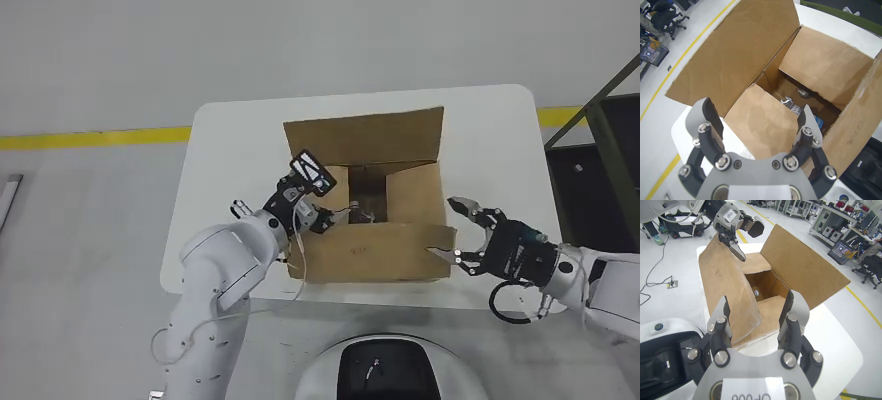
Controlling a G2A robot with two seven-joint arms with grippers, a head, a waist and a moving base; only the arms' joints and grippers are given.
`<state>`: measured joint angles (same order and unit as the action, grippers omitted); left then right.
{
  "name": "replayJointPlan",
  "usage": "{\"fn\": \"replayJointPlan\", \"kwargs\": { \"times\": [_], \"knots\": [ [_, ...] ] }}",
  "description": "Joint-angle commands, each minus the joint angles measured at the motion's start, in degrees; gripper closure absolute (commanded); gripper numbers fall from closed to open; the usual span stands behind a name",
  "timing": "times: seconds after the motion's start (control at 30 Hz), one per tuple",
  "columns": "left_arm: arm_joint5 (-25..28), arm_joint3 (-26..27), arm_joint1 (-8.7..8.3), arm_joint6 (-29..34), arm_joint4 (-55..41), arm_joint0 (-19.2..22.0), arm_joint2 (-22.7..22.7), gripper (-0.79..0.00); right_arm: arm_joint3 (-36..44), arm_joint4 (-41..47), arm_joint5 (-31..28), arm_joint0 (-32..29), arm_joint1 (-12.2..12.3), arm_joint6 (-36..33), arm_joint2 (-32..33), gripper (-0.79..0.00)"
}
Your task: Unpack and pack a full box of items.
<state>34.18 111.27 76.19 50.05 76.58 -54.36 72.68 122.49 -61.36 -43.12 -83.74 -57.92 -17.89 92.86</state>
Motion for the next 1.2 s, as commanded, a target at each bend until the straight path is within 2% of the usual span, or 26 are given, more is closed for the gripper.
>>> {"fn": "replayJointPlan", "kwargs": {
  "times": [0.0, 0.07, 0.2, 0.3, 0.4, 0.5, 0.53, 0.63, 0.73, 0.87, 1.17],
  "knots": [
    [0.0, 0.3, -0.14, 0.0, -0.8, -0.3, 0.2, -0.785, -0.5, 3.6, -0.2, 0.3, 0.1, -1.1, 0.1, -0.234],
    [0.3, 0.9, -0.30, 0.1, -1.6, -0.5, 0.4, -0.785, -1.3, 6.8, -0.8, 0.4, 0.2, -2.9, 0.0, -0.209],
    [0.6, 1.4, -0.60, 0.3, -2.4, -0.7, 0.7, -0.785, -3.3, 15.4, -0.6, 1.1, 0.6, -8.3, 0.0, -0.345],
    [0.8, 1.4, -0.80, 0.1, -3.1, -0.5, 0.7, -0.785, -4.5, 21.6, -0.2, 1.7, 0.9, -11.9, 0.0, -0.332],
    [0.8, 1.3, -0.99, 0.0, -3.6, -0.3, 0.8, -0.785, -5.8, 26.7, -0.1, 2.3, 1.3, -16.7, -0.5, -0.265],
    [0.9, 1.4, -1.19, -0.2, -3.9, -0.2, 0.7, -0.785, -7.0, 31.4, -0.1, 3.4, 1.7, -20.5, -0.9, -0.092],
    [0.9, 1.4, -1.25, -0.2, -3.9, -0.2, 0.7, -0.785, -7.3, 32.7, -0.4, 3.5, 1.9, -21.8, -1.3, 0.000],
    [0.9, 1.4, -1.43, -0.6, -4.4, -0.2, 0.5, -0.785, -7.0, 33.6, -1.6, 4.5, 2.3, -24.8, -1.5, 0.000],
    [1.0, 1.7, -1.62, -0.7, -4.9, 0.0, 0.6, -0.785, -5.8, 32.2, -2.9, 4.9, 2.5, -25.1, -1.4, 0.000],
    [1.2, 2.3, -1.92, -0.6, -6.0, 0.1, 1.0, -0.785, -2.8, 25.1, -5.1, 5.0, 2.7, -22.9, -0.5, 0.000],
    [1.9, 2.6, -2.62, 1.0, -6.3, 1.5, 1.3, -0.785, 3.9, 2.6, -5.1, 1.6, 2.2, -7.0, 1.5, 0.000]
  ]
}}
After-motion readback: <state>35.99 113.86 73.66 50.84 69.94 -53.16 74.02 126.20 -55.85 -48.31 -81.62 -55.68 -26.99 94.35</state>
